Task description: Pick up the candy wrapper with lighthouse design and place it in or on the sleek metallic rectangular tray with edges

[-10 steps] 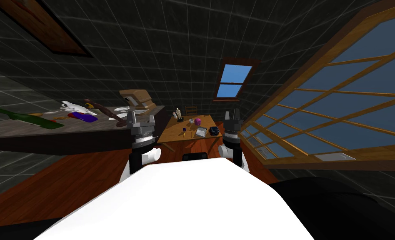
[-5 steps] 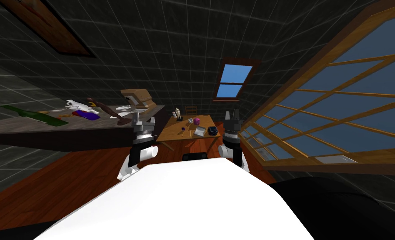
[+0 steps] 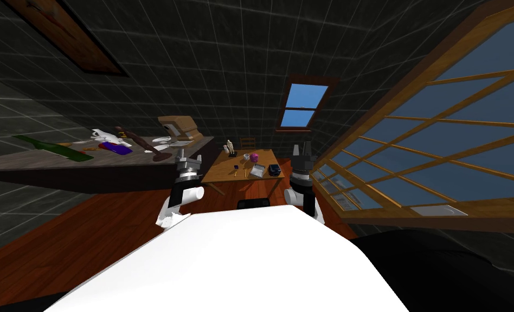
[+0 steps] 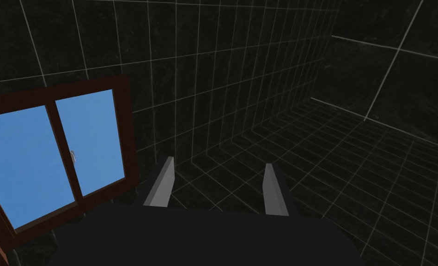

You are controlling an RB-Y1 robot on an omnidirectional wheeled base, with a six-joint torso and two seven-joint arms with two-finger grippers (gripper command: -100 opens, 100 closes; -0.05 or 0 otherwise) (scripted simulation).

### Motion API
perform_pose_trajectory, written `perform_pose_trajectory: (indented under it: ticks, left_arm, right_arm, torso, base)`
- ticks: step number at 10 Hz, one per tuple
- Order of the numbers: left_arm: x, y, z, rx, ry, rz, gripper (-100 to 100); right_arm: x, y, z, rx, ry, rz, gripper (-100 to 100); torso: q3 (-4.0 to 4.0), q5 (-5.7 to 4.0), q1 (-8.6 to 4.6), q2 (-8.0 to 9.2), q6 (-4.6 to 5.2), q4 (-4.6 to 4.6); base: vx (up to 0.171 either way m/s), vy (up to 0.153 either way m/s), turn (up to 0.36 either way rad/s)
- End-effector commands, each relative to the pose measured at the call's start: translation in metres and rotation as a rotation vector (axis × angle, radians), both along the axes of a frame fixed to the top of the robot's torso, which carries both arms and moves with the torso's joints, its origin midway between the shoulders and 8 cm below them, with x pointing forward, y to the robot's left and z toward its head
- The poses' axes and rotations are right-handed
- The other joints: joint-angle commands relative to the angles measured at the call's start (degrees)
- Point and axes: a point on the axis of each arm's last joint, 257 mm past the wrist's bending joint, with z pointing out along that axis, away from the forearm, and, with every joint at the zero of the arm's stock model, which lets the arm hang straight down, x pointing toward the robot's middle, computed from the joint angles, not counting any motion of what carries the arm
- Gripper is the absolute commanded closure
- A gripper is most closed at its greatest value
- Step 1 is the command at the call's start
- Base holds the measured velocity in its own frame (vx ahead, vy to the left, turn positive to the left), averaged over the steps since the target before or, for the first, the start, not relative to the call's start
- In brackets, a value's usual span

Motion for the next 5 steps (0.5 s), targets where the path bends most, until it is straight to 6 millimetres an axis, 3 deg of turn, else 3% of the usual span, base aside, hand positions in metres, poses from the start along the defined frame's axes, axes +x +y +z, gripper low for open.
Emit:
perform_pose_trajectory:
  ticks: [1, 2, 5]
  left_arm:
    - [0.008, 0.019, -0.019, -0.057, 0.046, 0.016, -100]
    - [0.008, 0.019, -0.019, -0.057, 0.046, 0.016, -100]
    - [0.022, 0.048, -0.049, -0.162, 0.11, 0.039, -100]
  right_arm:
    - [0.0, 0.0, 0.0, 0.0, 0.0, 0.0, 0]
    - [0.0, 0.0, 0.0, 0.0, 0.0, 0.0, 0]
    - [0.0, 0.0, 0.0, 0.0, 0.0, 0.0, 0]
  torso:
    - [0.0, 0.0, 0.0, 0.0, 0.0, 0.0]
    - [0.01, 0.02, 0.08, 0.02, -0.01, 0.01]
    - [0.0, 0.03, 0.12, -0.01, -0.01, 0.0]
  base:
    - [-0.012, -0.047, 0.016]
    - [-0.009, -0.031, 0.011]
    - [-0.009, -0.043, 0.011]
